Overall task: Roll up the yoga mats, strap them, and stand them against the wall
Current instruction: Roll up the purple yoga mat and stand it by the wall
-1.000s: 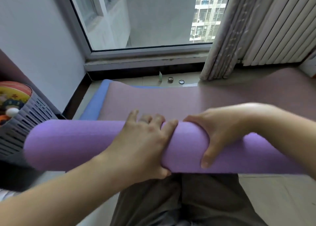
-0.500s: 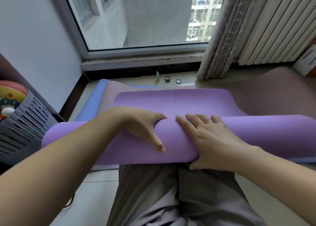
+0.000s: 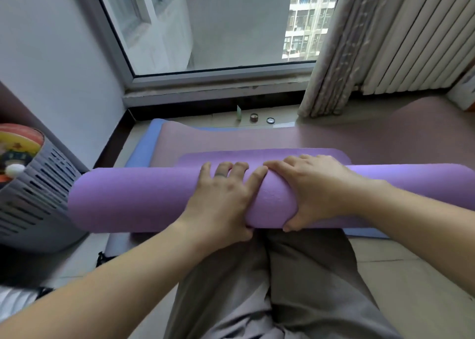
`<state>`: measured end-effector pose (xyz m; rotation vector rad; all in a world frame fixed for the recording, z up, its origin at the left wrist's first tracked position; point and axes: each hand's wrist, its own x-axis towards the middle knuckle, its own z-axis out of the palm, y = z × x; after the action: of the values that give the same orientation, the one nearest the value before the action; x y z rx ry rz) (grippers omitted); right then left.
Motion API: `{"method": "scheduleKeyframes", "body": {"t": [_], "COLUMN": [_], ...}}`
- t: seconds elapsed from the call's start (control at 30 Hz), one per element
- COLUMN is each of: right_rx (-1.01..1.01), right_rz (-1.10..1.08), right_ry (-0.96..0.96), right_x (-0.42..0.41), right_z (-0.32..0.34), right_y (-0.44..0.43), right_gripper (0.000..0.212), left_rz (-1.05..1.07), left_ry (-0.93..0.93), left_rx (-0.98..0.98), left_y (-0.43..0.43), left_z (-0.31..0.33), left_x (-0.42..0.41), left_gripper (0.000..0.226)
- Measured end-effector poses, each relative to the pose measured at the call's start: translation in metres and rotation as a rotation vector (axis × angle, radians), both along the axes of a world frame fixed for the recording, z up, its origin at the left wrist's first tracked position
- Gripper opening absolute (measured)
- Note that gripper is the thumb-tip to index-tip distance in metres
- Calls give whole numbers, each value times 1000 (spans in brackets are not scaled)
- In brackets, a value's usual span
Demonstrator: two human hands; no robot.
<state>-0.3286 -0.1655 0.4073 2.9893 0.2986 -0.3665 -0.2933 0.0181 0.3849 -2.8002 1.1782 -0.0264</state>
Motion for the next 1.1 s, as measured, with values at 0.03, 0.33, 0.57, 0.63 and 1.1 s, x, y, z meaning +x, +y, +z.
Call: {"method": "scheduleKeyframes", "body": {"t": [0.03,0.33,0.57,0.63,1.1], "right_rx": [-39,-67,153,149,88], "right_rz": [17,86,20,36,-35], "right_ry": [-38,-118,132,82,63], "right_x": [3,-15,-37,-38,3], "right_z": [11,67,3,6,-7], "right_y": [-1,3,6,4,2], "right_gripper": [108,99,102,106,107], "left_rz": [-15,-86,-79,-94,-32], "left_ry": [-31,-218,98,154,176], "left_rx": [-15,-133,100,83,271], "left_y": [0,12,11,11,-17], "left_z": [8,48,8,8,34], "left_x": [2,-8,-32,-17,29], "left_gripper": [106,103,103,102,105]}}
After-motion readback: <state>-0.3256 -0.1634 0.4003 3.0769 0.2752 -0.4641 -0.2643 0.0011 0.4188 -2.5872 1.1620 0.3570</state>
